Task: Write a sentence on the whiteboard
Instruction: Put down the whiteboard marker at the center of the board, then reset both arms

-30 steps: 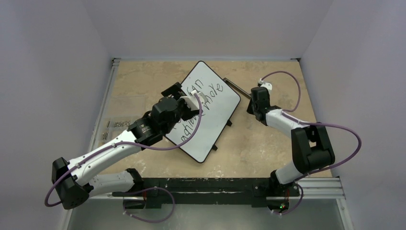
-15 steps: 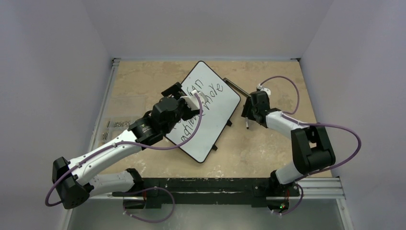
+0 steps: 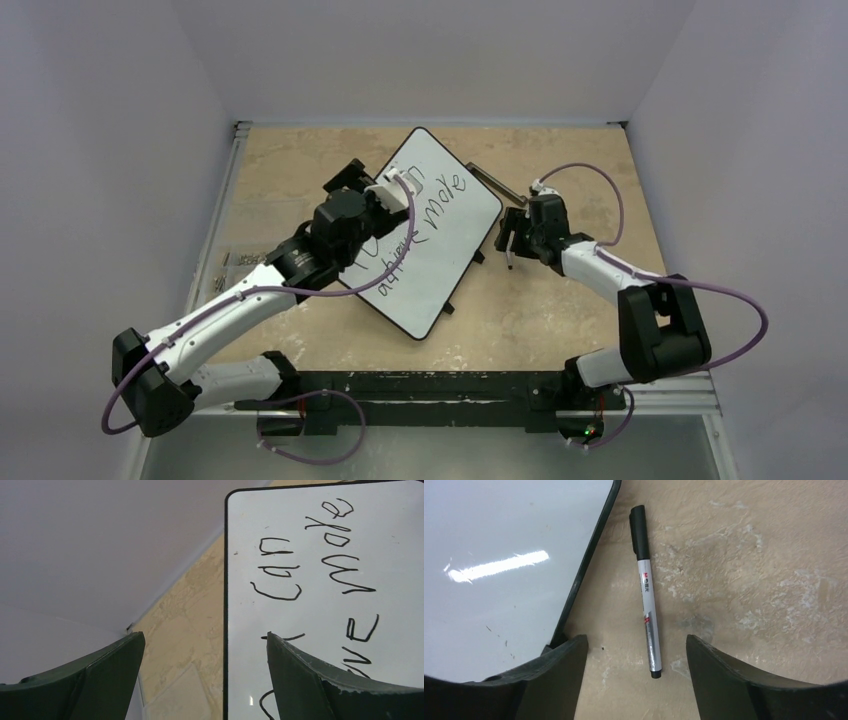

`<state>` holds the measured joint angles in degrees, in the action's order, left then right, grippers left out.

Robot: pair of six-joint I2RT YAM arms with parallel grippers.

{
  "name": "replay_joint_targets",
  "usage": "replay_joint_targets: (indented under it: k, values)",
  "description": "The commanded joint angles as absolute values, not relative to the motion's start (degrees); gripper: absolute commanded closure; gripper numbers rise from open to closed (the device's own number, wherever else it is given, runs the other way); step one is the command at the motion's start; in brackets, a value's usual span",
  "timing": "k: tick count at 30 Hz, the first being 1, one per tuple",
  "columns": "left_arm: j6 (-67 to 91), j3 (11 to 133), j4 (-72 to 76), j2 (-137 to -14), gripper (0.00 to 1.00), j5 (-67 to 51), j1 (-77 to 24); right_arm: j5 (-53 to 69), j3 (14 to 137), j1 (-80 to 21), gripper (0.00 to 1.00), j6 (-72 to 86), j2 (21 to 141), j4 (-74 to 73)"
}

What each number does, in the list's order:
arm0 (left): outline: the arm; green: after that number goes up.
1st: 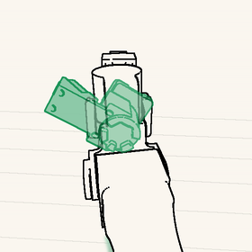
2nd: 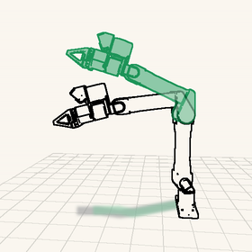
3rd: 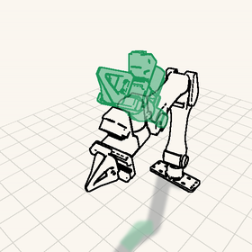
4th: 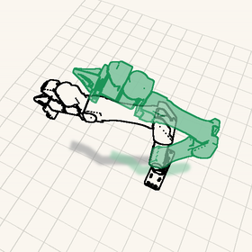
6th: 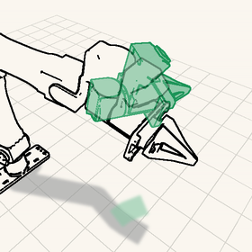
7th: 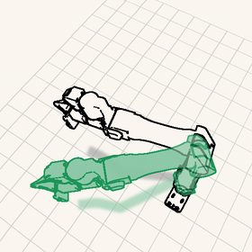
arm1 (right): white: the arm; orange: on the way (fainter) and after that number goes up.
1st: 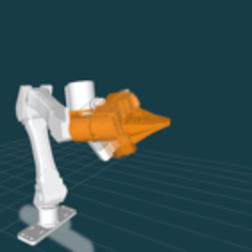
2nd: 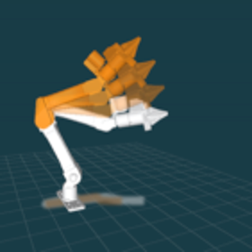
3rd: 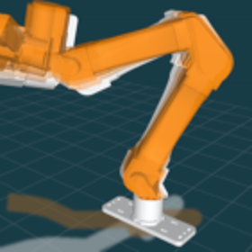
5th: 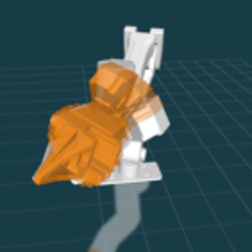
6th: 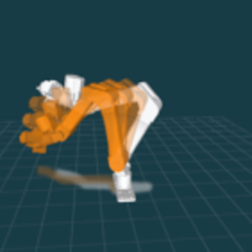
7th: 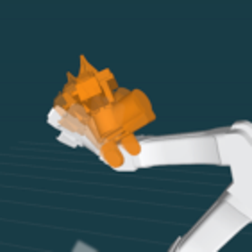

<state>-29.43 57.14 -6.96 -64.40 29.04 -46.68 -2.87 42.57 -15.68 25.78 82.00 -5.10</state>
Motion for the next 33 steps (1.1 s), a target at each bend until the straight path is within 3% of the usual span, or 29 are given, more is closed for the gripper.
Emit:
replay_joint_targets:
  k: [1, 2, 3, 10, 23, 33]
  values:
    - [-24.8, 61.1, -6.2, -64.1, 0.1, 30.3, -43.4, 3.5, 41.2, -15.7, 0.12, 24.7, 78.3, -4.2]
    - [-24.4, 61.3, -6.6, -64.0, 0.09, 29.8, -43.0, 3.8, 41.1, -15.7, 0.04, 24.8, 77.4, -4.4]
    - [-24.0, 61.6, -7.0, -63.9, 0.09, 29.3, -42.7, 4.4, 41.0, -15.7, 0.01, 24.7, 76.4, -4.7]
    - [-18.6, 63.4, -9.1, -62.2, 0.0, 26.9, -38.7, 6.2, 43.0, -16.6, 0.01, 25.2, 67.6, -7.3]
    - [-1.2, 66.2, -21.7, -54.7, 0.0, 22.7, -31.2, 13.4, 44.8, -16.9, 0.01, 23.1, 51.7, -4.1]
    - [6.4, 59.3, -33.0, -41.6, 0.0, 24.5, -30.9, 8.6, 44.5, -16.9, 0.01, 25.6, 41.6, -2.3]
